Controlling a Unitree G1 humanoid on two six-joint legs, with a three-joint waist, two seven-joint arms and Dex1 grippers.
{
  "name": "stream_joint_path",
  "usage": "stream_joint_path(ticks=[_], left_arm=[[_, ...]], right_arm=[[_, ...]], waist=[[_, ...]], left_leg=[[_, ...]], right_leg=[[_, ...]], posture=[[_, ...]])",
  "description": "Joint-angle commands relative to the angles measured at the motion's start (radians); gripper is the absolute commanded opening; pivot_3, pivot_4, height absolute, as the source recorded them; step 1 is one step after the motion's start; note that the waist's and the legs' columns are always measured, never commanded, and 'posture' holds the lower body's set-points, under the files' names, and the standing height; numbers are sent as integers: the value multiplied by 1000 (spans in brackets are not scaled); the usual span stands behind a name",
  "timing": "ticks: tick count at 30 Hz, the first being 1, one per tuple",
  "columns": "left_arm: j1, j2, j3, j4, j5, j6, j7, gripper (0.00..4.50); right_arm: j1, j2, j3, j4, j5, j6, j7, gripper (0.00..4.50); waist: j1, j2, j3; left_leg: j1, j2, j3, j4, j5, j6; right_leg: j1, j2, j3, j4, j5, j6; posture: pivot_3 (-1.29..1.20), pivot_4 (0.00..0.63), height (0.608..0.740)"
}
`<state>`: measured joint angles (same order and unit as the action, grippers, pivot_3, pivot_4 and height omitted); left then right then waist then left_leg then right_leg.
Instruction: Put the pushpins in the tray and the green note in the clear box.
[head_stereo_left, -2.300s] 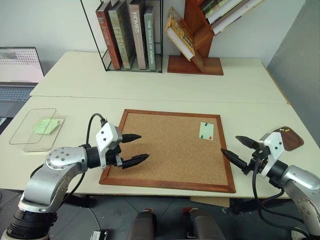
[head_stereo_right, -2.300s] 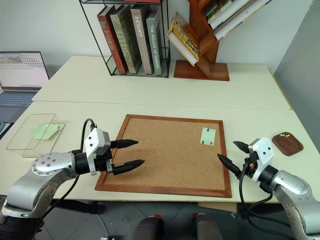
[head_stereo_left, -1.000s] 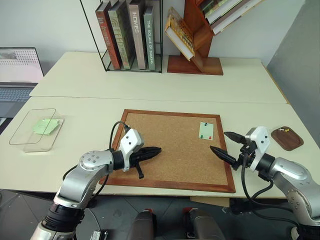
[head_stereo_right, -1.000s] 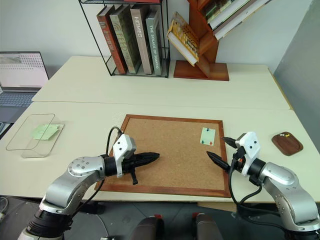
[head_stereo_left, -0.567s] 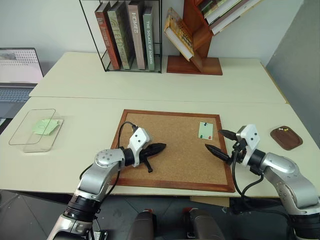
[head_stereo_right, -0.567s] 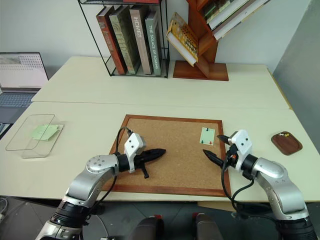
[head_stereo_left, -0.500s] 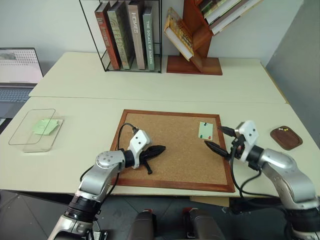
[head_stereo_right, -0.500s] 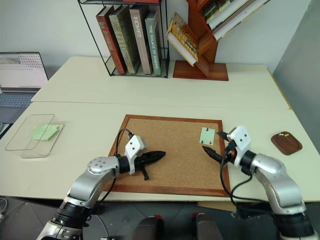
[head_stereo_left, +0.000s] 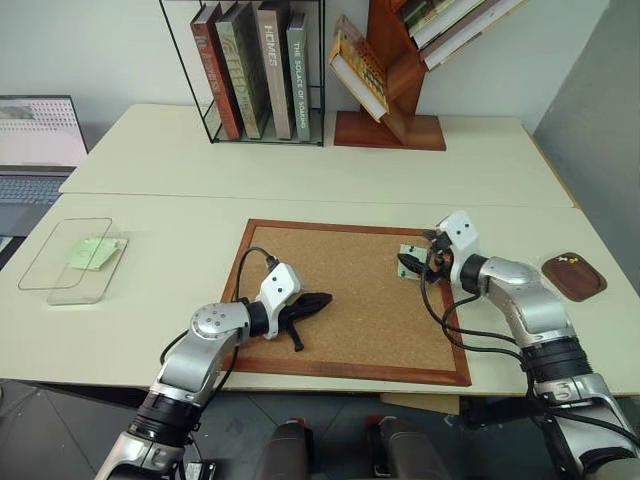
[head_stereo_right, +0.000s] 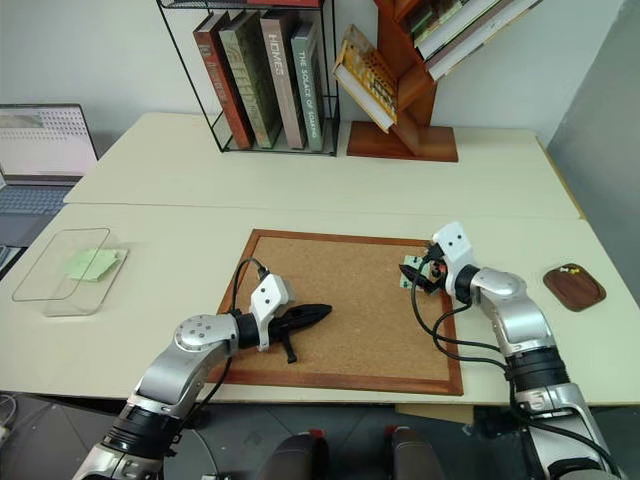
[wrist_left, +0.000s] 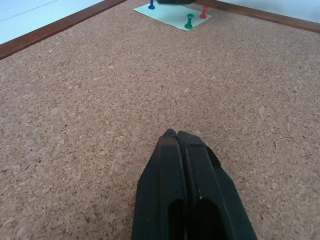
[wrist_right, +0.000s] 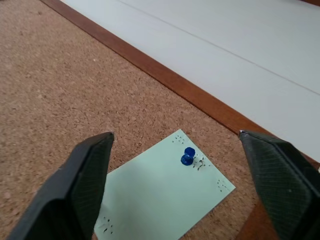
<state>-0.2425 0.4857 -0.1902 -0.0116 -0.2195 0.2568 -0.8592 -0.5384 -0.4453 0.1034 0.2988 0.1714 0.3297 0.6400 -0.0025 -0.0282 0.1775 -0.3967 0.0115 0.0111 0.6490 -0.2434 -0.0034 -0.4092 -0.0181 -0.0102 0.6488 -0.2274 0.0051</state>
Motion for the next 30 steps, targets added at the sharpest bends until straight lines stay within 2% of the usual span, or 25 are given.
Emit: stream_joint_path(ticks=[1,16,30], left_arm=[[22,4,-11,-14,15,20,3,0],[40,9,-11,-37,12,39,7,0],[44,13,-19,-38,15,33,-7,0]], right_arm=[[-36,9,-9,46,-34,-67,-10,3107],[-29,42,-34,54,-42,-83,-22,115],[-5,65,-100,-84,9,-75,-38,35]], waist=[[0,0,0],[-1,0,0],[-4,0,0]], left_leg=[[0,0,0,0,0,0],[0,0,0,0,0,0],[0,0,0,0,0,0]], right_leg=[[0,0,0,0,0,0],[0,0,0,0,0,0],[0,0,0,0,0,0]], posture=[[0,150,740],[0,150,740],[0,150,740]])
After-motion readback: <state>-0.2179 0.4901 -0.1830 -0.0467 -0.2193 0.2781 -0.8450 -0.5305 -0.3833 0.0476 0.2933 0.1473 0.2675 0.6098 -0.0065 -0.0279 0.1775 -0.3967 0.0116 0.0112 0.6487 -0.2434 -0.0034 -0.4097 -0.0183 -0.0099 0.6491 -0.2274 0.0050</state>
